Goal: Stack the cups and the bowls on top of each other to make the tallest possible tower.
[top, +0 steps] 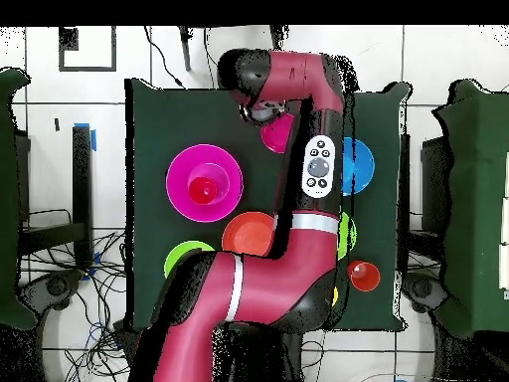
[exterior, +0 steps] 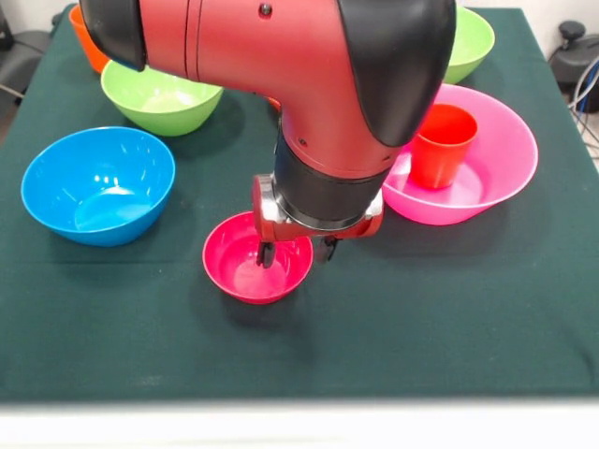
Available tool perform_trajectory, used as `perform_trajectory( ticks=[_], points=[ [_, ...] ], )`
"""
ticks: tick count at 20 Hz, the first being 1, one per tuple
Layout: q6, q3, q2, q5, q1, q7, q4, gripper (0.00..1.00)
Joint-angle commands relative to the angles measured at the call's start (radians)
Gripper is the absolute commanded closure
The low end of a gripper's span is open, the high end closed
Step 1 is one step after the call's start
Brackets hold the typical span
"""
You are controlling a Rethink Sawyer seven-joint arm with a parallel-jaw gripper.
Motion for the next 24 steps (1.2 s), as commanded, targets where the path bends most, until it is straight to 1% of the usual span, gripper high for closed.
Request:
perform_trajectory(
  ticks=[1,6,14,16,24],
  points=[
    [-0.078,0.049,0.026,0.026,-0.024,-0.003,0.175,0.0],
    [-0.094,0.042,0.034,0.052,-0.034,0.015,0.207,0.0],
    [-0.151,0.032,0.065,0.06,-0.042,0.022,0.235,0.0],
    [-0.152,0.036,0.08,0.065,-0.044,0.024,0.224,0.0],
    [-0.159,0.032,0.091,0.084,-0.044,0.03,0.229,0.0]
  ],
)
